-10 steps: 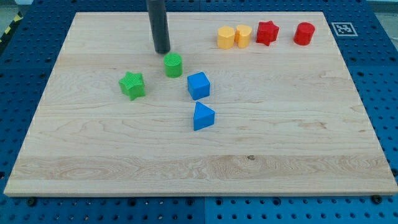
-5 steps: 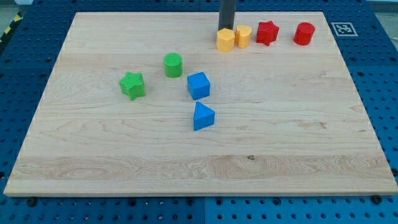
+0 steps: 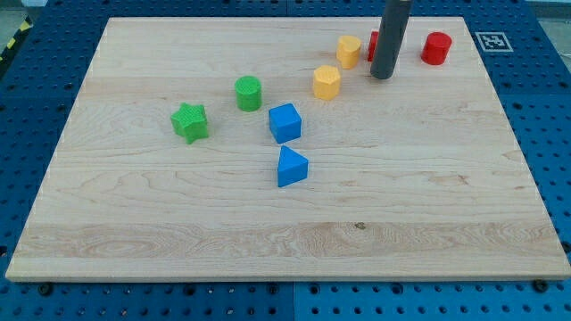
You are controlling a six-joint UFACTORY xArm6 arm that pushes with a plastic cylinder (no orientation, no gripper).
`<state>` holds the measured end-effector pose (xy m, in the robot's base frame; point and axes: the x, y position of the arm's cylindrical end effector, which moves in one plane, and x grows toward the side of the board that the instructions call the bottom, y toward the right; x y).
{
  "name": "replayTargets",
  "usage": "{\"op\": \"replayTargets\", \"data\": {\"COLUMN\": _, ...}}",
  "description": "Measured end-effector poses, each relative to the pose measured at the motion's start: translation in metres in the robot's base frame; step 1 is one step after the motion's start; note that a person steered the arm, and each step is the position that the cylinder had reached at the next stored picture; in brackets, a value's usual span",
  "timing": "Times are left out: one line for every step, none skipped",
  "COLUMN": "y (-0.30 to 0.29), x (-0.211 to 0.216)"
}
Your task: Push the yellow hexagon right to the green circle
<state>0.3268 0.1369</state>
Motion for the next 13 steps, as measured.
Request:
{"op": "replayTargets", "data": {"y": -0.009, "x": 0.000}}
{"op": "replayTargets", "data": {"y": -0.027, "x": 0.000}}
{"op": "replayTargets", "data": {"y": -0.045, "x": 0.000}}
{"op": "replayTargets", "data": {"y": -0.047, "x": 0.000}}
{"op": "replayTargets", "data": {"y": -0.053, "x": 0.000}}
{"op": "replayTargets", "data": {"y": -0.058, "x": 0.000}}
{"op": "replayTargets", "data": {"y": -0.061, "x": 0.000}}
{"op": "replayTargets", "data": {"y": -0.070, "x": 0.000}}
{"op": "replayTargets", "data": {"y": -0.079, "x": 0.005}}
{"op": "replayTargets", "data": {"y": -0.079, "x": 0.014}}
{"op": "replayTargets", "data": {"y": -0.079, "x": 0.022}}
{"op": "replayTargets", "data": {"y": -0.079, "x": 0.020}}
{"op": "replayTargets", "data": {"y": -0.090, "x": -0.030}}
